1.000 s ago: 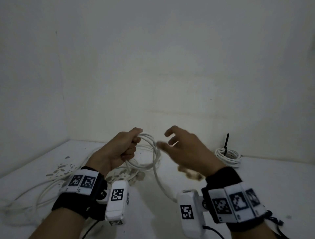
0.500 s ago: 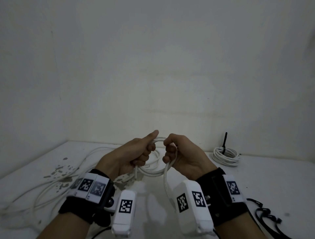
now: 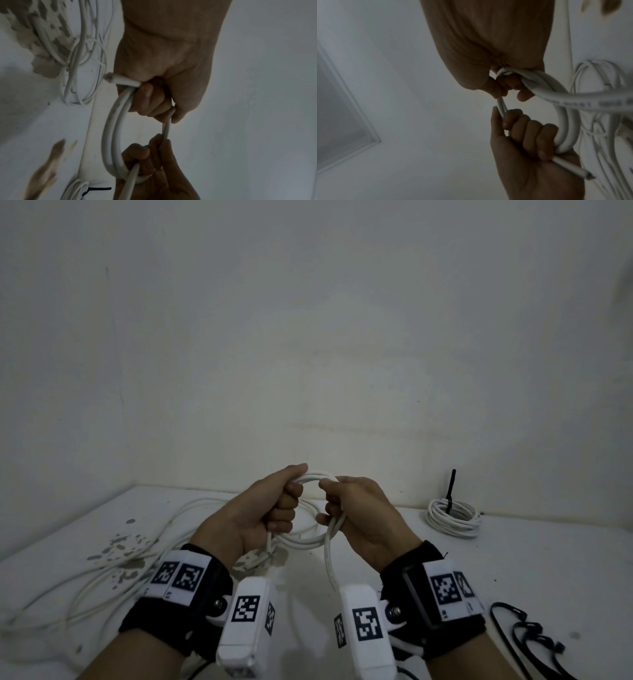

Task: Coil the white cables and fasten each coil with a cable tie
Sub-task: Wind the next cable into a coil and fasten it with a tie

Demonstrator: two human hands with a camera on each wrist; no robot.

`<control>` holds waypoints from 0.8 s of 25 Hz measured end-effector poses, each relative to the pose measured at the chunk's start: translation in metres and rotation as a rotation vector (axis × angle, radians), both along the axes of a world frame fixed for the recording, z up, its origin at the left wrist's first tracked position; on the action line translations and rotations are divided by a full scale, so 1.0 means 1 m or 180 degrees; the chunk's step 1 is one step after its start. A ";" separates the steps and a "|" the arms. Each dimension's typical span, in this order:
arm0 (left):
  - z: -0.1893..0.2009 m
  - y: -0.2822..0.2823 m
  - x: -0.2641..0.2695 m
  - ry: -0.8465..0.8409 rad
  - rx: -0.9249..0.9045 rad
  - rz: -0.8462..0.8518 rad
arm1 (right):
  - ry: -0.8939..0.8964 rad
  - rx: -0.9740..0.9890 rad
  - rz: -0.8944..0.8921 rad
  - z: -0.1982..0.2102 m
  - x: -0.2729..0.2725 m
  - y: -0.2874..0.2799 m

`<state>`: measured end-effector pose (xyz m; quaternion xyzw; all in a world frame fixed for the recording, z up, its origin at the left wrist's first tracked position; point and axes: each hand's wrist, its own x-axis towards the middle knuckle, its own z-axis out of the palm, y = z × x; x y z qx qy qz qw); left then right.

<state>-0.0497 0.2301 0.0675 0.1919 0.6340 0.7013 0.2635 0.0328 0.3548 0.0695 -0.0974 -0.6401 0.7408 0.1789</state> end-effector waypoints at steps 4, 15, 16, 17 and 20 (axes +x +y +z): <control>0.001 -0.001 -0.008 -0.0056 0.0403 0.0356 | -0.0405 0.0757 0.0369 0.005 0.015 0.010; 0.002 -0.037 -0.044 -0.0753 0.1182 0.0613 | 0.0303 0.3069 0.0688 0.020 0.039 0.017; 0.001 -0.039 -0.045 -0.0814 0.1225 0.0590 | 0.0385 0.3195 0.0526 0.019 0.037 0.019; -0.001 -0.040 -0.047 -0.0872 0.1273 0.0573 | 0.0502 0.3261 0.0268 0.018 0.035 0.019; -0.001 -0.041 -0.047 -0.0967 0.1426 0.0552 | 0.0632 0.3951 -0.0703 0.012 0.025 0.023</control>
